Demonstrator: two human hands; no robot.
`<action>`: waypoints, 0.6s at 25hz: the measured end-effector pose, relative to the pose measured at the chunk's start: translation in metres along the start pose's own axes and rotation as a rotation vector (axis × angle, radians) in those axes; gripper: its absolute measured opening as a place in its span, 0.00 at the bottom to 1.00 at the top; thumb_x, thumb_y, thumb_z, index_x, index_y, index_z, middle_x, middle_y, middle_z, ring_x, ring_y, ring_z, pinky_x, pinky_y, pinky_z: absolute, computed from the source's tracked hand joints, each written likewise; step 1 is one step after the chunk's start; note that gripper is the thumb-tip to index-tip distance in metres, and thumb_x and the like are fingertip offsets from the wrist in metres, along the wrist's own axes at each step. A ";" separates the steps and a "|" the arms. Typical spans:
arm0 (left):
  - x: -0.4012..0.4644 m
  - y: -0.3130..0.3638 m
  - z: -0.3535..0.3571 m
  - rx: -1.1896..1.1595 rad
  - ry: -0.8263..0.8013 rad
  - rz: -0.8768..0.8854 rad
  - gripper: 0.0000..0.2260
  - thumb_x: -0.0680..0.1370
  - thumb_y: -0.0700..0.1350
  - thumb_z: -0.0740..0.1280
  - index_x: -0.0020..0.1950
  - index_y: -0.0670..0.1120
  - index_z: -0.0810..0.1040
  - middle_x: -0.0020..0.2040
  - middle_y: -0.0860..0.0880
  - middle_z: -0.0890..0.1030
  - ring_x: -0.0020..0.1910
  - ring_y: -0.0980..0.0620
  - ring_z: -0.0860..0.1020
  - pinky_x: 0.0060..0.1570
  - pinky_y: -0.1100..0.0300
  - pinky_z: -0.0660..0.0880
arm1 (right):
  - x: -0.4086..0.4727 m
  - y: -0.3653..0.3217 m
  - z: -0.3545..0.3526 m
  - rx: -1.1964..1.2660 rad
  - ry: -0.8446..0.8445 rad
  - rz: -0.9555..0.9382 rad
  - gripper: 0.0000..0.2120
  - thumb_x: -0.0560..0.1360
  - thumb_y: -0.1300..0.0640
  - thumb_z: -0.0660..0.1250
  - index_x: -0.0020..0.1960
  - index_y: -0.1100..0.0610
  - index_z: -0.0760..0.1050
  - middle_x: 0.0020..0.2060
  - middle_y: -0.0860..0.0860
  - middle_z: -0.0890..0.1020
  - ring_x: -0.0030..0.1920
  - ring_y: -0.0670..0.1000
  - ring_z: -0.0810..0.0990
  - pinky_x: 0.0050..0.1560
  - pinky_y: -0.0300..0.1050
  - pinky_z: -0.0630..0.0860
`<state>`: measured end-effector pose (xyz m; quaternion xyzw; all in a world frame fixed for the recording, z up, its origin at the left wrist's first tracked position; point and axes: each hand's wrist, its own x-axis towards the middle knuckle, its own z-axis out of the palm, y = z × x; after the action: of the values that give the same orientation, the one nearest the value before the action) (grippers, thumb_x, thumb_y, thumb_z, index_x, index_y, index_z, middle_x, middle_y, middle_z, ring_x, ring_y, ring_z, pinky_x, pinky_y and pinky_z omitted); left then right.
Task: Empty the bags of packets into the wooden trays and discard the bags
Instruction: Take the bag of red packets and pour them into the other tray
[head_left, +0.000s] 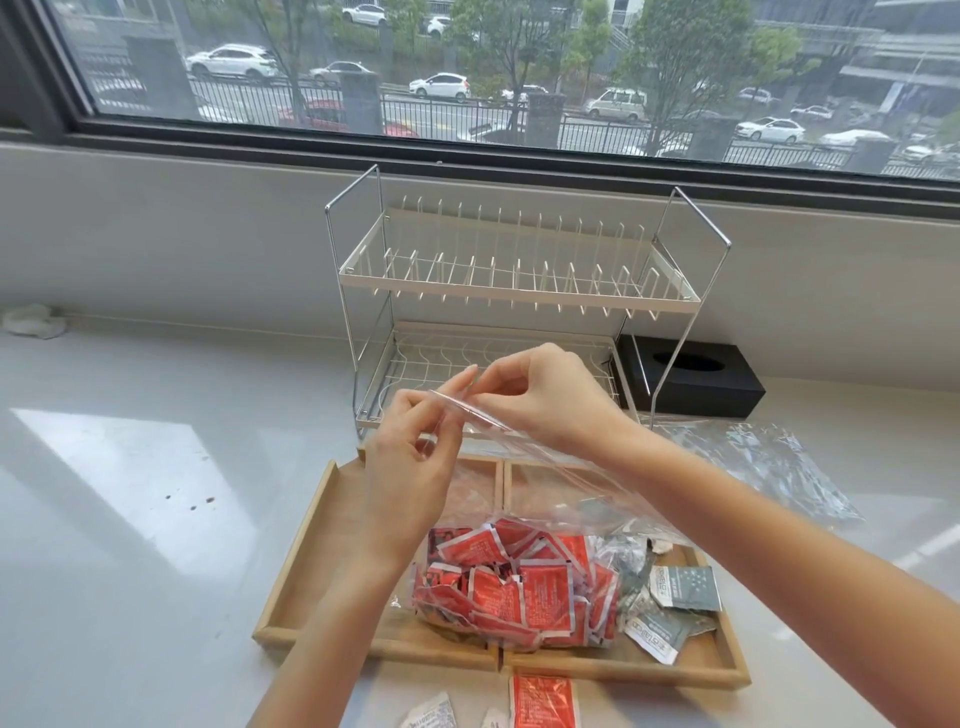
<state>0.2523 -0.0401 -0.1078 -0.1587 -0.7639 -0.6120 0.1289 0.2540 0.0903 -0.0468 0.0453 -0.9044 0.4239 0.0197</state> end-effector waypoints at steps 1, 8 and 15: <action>0.000 0.000 0.000 0.009 0.007 0.004 0.15 0.76 0.43 0.61 0.56 0.62 0.73 0.43 0.47 0.75 0.38 0.52 0.73 0.35 0.69 0.71 | -0.001 -0.001 0.002 -0.032 0.023 -0.028 0.04 0.70 0.54 0.69 0.39 0.52 0.82 0.35 0.47 0.85 0.40 0.43 0.82 0.46 0.40 0.79; 0.001 -0.001 -0.008 -0.032 0.016 -0.099 0.10 0.76 0.40 0.61 0.46 0.56 0.76 0.41 0.53 0.75 0.35 0.62 0.71 0.36 0.71 0.71 | 0.006 -0.020 -0.047 0.157 0.048 -0.110 0.05 0.75 0.62 0.62 0.41 0.56 0.72 0.34 0.51 0.81 0.34 0.45 0.81 0.39 0.37 0.77; 0.002 0.000 -0.011 -0.107 0.101 -0.148 0.09 0.76 0.43 0.61 0.40 0.53 0.76 0.27 0.58 0.74 0.29 0.63 0.69 0.32 0.75 0.67 | 0.004 0.010 -0.051 0.173 -0.559 0.111 0.14 0.77 0.48 0.55 0.53 0.54 0.75 0.43 0.46 0.82 0.44 0.45 0.81 0.51 0.41 0.79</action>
<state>0.2509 -0.0506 -0.1044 -0.0773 -0.7325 -0.6669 0.1128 0.2488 0.1351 -0.0212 0.1121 -0.8364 0.4707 -0.2575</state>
